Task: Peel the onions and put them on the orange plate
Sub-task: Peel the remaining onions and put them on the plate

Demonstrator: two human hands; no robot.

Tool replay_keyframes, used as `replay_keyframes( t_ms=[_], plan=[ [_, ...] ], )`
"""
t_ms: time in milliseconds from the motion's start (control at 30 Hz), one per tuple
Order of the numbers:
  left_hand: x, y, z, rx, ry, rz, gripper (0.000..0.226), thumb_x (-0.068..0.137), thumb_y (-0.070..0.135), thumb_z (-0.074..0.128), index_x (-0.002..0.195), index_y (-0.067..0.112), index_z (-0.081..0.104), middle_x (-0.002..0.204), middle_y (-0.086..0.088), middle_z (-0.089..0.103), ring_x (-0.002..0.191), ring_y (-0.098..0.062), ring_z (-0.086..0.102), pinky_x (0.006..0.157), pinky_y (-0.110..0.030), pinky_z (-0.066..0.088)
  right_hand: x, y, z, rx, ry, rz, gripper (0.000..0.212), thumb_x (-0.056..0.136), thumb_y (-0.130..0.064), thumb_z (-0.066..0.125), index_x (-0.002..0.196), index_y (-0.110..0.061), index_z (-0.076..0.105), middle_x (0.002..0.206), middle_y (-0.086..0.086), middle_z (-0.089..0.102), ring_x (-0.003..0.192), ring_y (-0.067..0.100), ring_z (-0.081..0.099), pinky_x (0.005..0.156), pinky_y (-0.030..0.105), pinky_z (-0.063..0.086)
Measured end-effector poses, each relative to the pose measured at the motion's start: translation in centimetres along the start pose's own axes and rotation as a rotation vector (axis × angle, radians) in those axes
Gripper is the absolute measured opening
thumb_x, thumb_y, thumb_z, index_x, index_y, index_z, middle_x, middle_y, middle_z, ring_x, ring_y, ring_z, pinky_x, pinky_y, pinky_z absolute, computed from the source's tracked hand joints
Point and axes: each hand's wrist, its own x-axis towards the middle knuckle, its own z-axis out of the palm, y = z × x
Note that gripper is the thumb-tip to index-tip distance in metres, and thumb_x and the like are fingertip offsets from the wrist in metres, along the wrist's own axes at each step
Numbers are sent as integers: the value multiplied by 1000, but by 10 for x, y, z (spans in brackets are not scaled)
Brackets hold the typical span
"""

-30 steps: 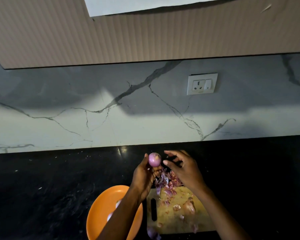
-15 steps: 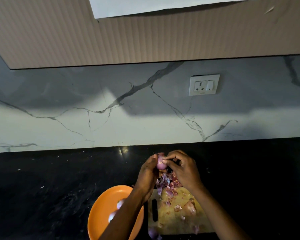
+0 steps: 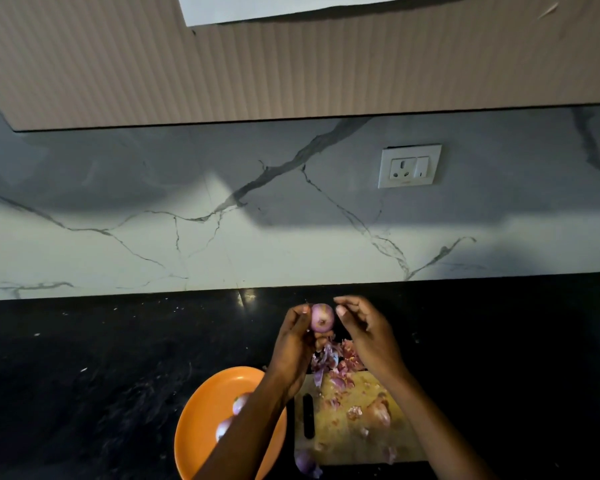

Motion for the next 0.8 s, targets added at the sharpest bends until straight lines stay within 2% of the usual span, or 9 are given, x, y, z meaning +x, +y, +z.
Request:
replay_keyframes(
  t_ms=[100,167,267,367,467,600,700,800],
  plan=[
    [1,1,-1,-1,-27,12,27,105,14,43,122,-1,57,109,-19,67,95,-25,66,82,-33,56,0,3,1,-3,-73,27,30,96,-40,63,126,-36,64,120,-20,68,114,-2,62,96,25,51],
    [0,3,-2,-10,-40,9,28,106,14,41,124,-1,57,111,-18,69,98,-25,67,82,-31,58,0,6,1,-23,-132,39,36,94,-37,68,129,-35,63,121,-19,68,112,0,64,95,28,53],
    [1,3,-5,-11,-26,-2,30,105,16,42,126,1,56,113,-19,67,92,-21,68,74,-27,57,0,5,1,-76,-119,17,38,88,-28,77,124,-34,68,112,-18,71,101,3,67,88,30,57],
    [2,2,-5,-10,-6,-10,25,105,15,42,121,2,56,112,-20,66,89,-20,68,73,-26,57,2,3,1,0,-63,-5,33,82,-16,82,109,-32,74,105,-11,74,96,6,69,87,28,56],
    [0,4,-3,11,-21,1,25,105,15,41,114,3,61,108,-16,67,93,-21,66,76,-27,57,2,-3,1,138,-26,19,19,89,-12,74,98,-29,76,101,-7,77,98,8,71,88,24,53],
    [-1,6,1,-17,-14,-24,29,106,20,40,112,6,64,105,-14,71,95,-22,67,75,-27,58,2,-5,-4,105,6,19,17,101,-16,59,105,-26,72,95,-8,75,91,7,70,83,24,54],
    [0,6,0,-116,20,-98,37,105,30,44,117,3,66,109,-19,71,98,-27,67,72,-28,60,2,-4,-6,39,-15,23,34,102,-10,55,117,-39,64,109,-19,71,103,-2,65,92,20,50],
    [1,5,-1,-124,1,-130,47,100,38,51,126,1,63,120,-22,68,106,-29,66,82,-30,60,1,-4,-5,20,-74,25,43,97,-11,64,124,-44,59,123,-22,65,111,-5,61,94,19,50]
  ],
)
